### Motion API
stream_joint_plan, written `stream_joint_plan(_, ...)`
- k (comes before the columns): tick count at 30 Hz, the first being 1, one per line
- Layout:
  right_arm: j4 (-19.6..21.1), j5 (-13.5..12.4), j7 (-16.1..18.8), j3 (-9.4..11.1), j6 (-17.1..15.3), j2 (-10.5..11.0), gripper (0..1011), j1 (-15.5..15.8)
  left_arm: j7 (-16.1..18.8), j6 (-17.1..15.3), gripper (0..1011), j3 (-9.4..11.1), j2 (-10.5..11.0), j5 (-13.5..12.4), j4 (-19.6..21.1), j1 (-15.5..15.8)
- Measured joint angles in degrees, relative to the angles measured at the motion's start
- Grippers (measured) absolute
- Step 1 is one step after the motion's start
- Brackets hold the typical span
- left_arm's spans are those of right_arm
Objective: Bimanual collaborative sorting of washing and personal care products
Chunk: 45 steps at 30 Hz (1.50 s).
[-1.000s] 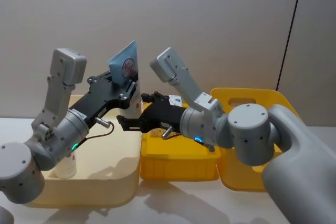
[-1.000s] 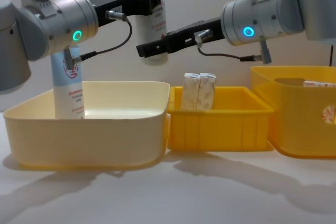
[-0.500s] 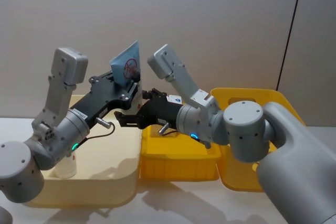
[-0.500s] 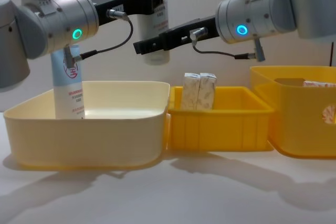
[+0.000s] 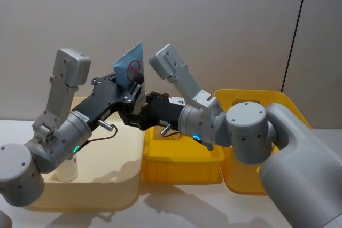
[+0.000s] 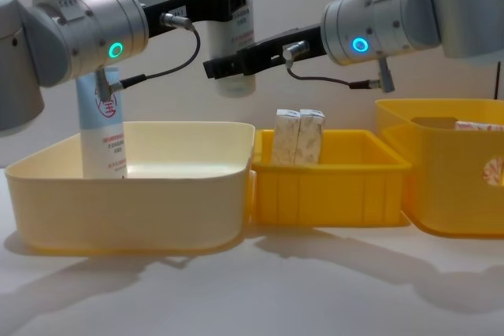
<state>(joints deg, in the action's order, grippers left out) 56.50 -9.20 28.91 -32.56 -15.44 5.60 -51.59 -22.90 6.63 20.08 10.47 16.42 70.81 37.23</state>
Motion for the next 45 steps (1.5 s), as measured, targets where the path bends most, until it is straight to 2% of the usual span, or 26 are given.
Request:
stream_joint_plan(2,-0.09,-0.01,0.00,0.01,0.01,-0.04,693,-0.07,0.00,-0.01,274,0.02,0.03,0.00,0.03,0.00)
stream_joint_plan(5,-0.17,-0.02,-0.01,0.03,0.04,-0.08,662,-0.11,0.00,-0.03,274,0.03,0.04,0.00,0.06,-0.01)
stream_joint_plan(37,-0.50,-0.02,-0.05,0.04,0.14,-0.22,660,-0.26,0.00,-0.11,274,0.11,0.13,-0.01,0.18,-0.01)
stream_joint_plan(42,-0.52,-0.01,-0.06,0.04,0.13,-0.22,661,-0.26,0.00,-0.09,371,0.11,0.13,-0.01,0.18,0.00)
stream_joint_plan(43,-0.51,0.00,-0.06,0.04,0.13,-0.22,661,-0.26,0.00,-0.09,433,0.11,0.13,-0.01,0.18,-0.01)
stream_joint_plan(45,-0.52,0.00,-0.06,0.04,0.13,-0.22,661,-0.26,0.00,-0.09,494,0.11,0.12,-0.01,0.18,-0.01)
